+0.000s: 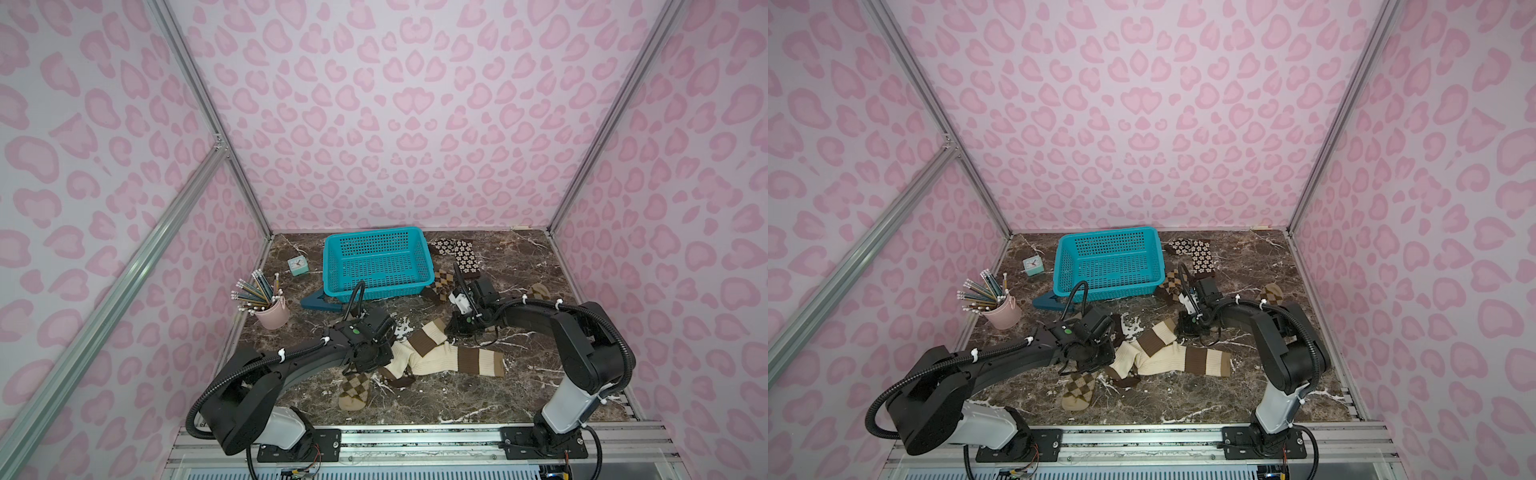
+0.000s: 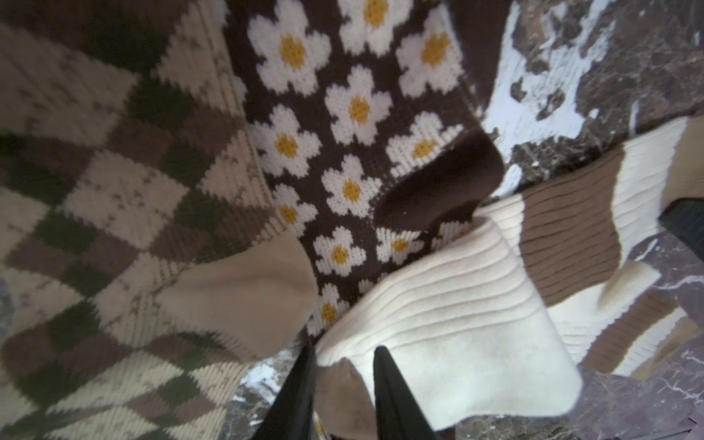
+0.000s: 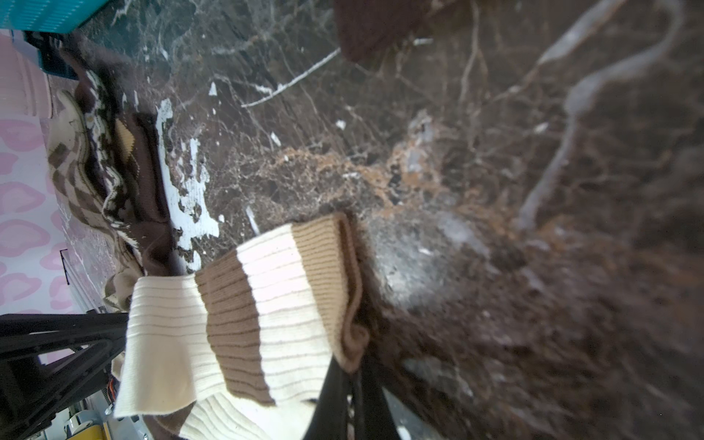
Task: Place the socks together as a pair
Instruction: Pick up the sock at the center of the board.
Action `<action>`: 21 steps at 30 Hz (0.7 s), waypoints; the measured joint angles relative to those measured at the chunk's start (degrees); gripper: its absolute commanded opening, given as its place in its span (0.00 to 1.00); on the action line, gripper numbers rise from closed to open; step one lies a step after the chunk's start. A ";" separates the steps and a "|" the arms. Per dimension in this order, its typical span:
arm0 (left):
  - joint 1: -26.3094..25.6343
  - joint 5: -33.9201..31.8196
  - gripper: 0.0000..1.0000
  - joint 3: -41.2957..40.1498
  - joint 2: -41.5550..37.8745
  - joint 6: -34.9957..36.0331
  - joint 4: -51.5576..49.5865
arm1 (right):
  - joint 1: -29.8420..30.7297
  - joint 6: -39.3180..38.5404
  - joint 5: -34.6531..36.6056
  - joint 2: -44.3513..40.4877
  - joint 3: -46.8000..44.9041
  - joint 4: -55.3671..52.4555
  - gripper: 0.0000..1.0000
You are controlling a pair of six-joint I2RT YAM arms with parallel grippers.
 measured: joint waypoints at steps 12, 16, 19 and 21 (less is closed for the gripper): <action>-0.28 -0.17 0.24 0.94 3.10 0.00 0.22 | 0.02 -0.04 0.00 -0.11 -0.04 -0.20 0.00; -0.35 -0.13 0.16 0.24 3.17 0.00 0.31 | 0.02 -0.04 -0.02 -0.11 -0.07 -0.26 0.00; -0.44 -0.09 0.09 0.20 3.28 0.00 0.33 | 0.02 -0.04 -0.02 -0.11 -0.07 -0.28 0.00; -0.55 -0.09 0.05 0.20 3.28 0.02 0.35 | 0.02 -0.04 -0.02 -0.11 -0.07 -0.33 0.00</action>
